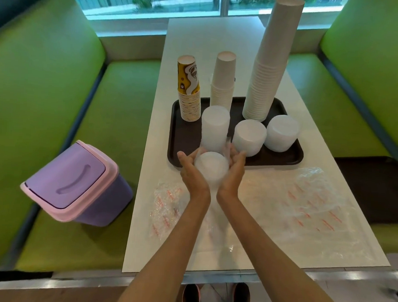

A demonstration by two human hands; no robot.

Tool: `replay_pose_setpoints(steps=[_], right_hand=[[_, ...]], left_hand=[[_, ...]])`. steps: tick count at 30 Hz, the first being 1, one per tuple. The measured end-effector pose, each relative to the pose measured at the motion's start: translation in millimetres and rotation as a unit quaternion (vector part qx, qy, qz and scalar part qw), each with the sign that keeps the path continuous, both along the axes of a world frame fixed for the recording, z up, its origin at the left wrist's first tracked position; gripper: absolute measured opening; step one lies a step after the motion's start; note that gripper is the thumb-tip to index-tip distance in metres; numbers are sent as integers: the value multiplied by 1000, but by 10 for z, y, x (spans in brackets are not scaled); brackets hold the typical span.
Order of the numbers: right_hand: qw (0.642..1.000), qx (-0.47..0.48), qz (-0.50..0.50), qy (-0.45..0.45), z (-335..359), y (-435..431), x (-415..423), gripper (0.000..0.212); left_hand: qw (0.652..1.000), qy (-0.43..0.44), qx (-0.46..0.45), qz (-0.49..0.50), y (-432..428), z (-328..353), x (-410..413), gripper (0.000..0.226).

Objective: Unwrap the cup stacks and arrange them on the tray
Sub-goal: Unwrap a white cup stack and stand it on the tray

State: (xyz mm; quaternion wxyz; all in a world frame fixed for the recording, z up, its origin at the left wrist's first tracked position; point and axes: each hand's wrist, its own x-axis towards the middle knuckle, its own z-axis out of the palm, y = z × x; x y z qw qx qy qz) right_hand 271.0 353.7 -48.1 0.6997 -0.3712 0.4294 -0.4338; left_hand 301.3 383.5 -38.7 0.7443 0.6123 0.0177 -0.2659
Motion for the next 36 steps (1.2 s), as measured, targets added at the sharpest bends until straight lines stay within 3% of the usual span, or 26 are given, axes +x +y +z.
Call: replay_pose_setpoints(steps=[6,14,17,19,24,30,33,36], right_hand=[[996,76,17,42,-306,124,-41,43],[994,8,-13,111,-482,164,-67,31],[991,-7,-15,136,-474,165,-98,27],[988,-31,-4,154,-464,150,-142,29],[974,-125,55,183,-511,55,-274,23],[921,-318,163,152,-374,20,-535,65],[894,-345,214,189,-363,104,-475,89],[899,-327,179,228,-406,149,-363,109]], left_hand=[[999,31,18,5,37,-144,-64,50],[996,52,66,14,97,-405,-87,48],[994,15,107,-12,200,-419,-74,54],[995,-41,87,-34,299,-401,-50,57],[979,-158,79,-103,435,-237,52,36],[971,-168,87,-150,488,-232,116,38],[970,-160,73,-165,513,-208,109,28],[966,-167,76,-181,529,-172,121,23]])
